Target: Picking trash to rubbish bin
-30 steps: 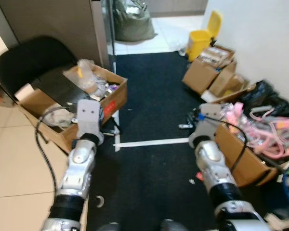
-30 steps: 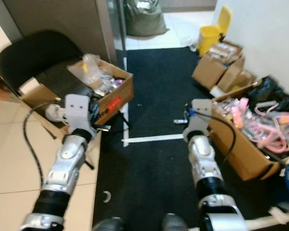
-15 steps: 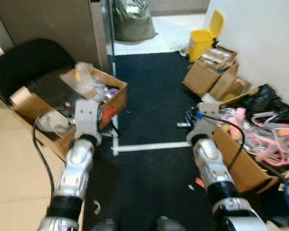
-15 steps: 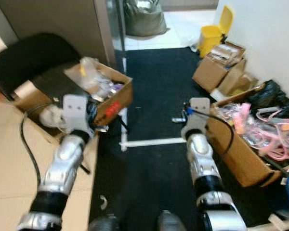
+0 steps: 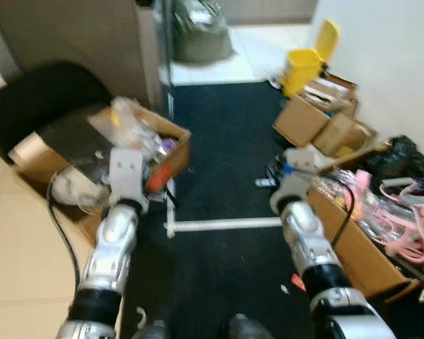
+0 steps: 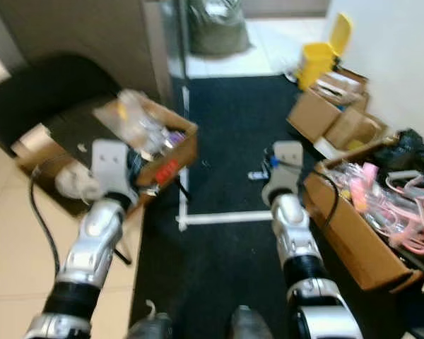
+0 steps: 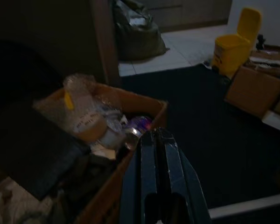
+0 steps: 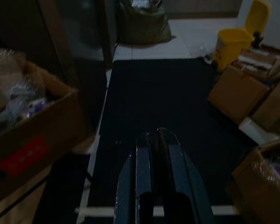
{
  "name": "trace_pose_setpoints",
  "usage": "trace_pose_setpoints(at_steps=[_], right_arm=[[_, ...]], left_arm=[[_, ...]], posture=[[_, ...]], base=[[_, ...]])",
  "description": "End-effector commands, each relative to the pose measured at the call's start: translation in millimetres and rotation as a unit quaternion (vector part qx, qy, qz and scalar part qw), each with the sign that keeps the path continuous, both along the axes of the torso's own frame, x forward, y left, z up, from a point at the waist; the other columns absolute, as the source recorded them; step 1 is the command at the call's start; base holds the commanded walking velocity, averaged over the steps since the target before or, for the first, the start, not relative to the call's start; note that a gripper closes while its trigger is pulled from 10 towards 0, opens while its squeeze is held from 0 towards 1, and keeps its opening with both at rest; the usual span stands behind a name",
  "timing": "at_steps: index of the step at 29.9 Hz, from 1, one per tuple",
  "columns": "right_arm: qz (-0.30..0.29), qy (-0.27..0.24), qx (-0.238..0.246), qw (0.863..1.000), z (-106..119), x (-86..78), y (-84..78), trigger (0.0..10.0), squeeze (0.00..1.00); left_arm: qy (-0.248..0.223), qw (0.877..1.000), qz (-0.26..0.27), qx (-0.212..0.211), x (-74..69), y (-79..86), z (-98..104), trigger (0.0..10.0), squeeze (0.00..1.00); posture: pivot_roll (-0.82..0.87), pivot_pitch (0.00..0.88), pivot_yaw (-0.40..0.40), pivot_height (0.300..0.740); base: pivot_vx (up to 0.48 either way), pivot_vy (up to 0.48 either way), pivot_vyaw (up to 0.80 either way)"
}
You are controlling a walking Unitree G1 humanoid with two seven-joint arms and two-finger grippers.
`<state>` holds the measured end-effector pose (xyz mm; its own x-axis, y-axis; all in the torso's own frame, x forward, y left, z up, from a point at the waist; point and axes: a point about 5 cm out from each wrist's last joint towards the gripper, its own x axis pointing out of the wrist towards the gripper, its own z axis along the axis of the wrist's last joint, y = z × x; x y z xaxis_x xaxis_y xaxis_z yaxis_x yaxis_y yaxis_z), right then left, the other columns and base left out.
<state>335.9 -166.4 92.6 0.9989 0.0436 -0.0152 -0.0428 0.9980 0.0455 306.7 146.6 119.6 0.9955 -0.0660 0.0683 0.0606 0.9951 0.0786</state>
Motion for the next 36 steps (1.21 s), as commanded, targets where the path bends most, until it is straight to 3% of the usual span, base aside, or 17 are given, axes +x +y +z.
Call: trace_pose_setpoints(at_steps=[1, 28, 32, 36], right_arm=[[0.006, 0.005, 0.001, 1.000, -3.3, -1.4, 4.9, 10.0, 0.00], [0.013, 0.005, -0.007, 1.000, -2.8, 0.1, 7.1, 10.0, 0.00], [0.034, -0.002, -0.037, 0.999, -1.0, 0.6, 13.3, 10.0, 0.00], [0.036, -0.001, -0.033, 0.999, -1.3, 0.6, 14.7, 10.0, 0.00]], left_arm=[[0.005, 1.000, 0.008, 0.003, -1.8, 4.2, -2.1, 10.0, 0.00], [0.004, 1.000, 0.007, 0.002, -2.0, 2.8, -1.2, 10.0, 0.00], [0.003, 1.000, 0.009, 0.002, -2.3, 3.8, -1.2, 10.0, 0.00], [0.003, 1.000, 0.008, 0.003, -2.7, 3.9, -1.3, 10.0, 0.00]], posture=[[0.02, 0.064, -0.034, 0.740], [0.04, 0.069, -0.041, 0.740], [0.04, 0.061, -0.042, 0.740], [0.04, 0.061, -0.042, 0.740]], base=[[0.266, 0.000, 0.00], [0.267, 0.000, 0.00], [0.266, 0.000, 0.00], [0.265, 0.000, 0.12]])
